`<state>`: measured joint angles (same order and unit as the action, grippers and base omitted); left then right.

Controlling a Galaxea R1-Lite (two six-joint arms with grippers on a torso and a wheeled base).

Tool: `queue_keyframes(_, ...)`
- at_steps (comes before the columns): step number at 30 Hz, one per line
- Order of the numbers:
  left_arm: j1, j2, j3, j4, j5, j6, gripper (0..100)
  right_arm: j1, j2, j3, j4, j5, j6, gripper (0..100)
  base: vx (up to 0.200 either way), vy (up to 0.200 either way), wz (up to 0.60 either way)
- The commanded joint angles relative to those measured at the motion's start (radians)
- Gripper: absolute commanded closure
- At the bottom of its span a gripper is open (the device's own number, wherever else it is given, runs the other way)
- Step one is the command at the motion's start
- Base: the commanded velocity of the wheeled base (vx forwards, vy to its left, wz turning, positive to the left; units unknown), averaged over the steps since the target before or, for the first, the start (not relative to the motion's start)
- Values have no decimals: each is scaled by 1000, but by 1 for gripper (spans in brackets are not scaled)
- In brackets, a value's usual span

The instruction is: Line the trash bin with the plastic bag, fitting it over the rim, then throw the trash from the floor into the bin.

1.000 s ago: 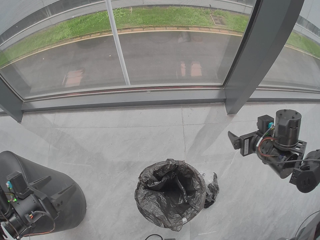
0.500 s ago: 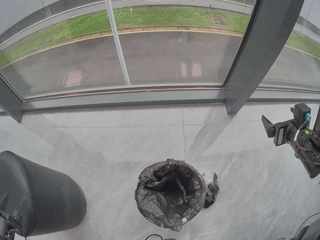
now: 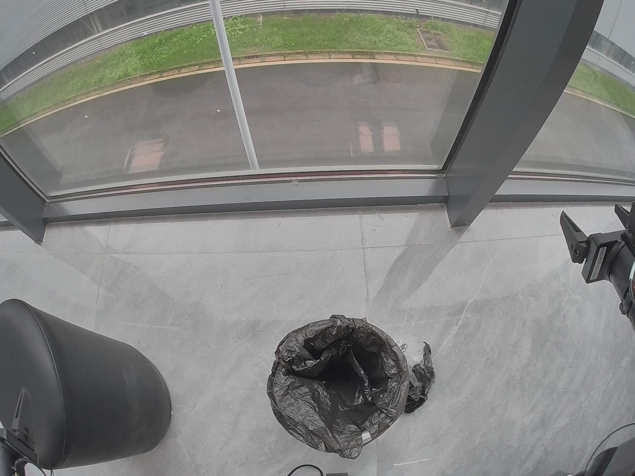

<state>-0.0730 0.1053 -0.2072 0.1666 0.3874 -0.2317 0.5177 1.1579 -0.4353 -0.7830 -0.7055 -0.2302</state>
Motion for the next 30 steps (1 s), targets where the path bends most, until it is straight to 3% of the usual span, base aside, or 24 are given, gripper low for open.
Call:
queue_keyframes(1, 134, -16, 38, 2, -7, 46, 0, 5, -35, 15, -4, 0, -1, 0, 0, 0, 0)
queue_keyframes(4, 127, -16, 118, -35, -4, 54, 0, 33, -33, 30, -5, 0, 0, 0, 0, 0, 0)
queue_keyframes(9, 117, -24, 207, -222, -44, 72, 0, 50, 2, 35, -10, 6, 9, 0, 0, 0, 0)
queue_keyframes(15, 113, -29, 207, -223, -140, 149, 0, 48, 207, -2, -127, 11, 45, 0, 0, 0, 0)
queue_keyframes(20, 107, -35, 207, -225, -165, 235, 0, 48, 427, -43, -343, 20, 37, 0, 0, 0, 0)
queue_keyframes(22, 67, -88, 207, -223, -223, 259, 0, 55, 494, -65, -406, 31, 31, 0, 0, 0, 0)
queue_keyframes(25, 70, -105, 207, -223, -269, 287, 0, 62, 559, -91, -423, 32, 9, 0, 0, 0, 0)
queue_keyframes(30, 70, -105, 207, -219, -271, 242, 0, 65, 652, -164, -418, 35, 5, 0, 0, 0, 0)
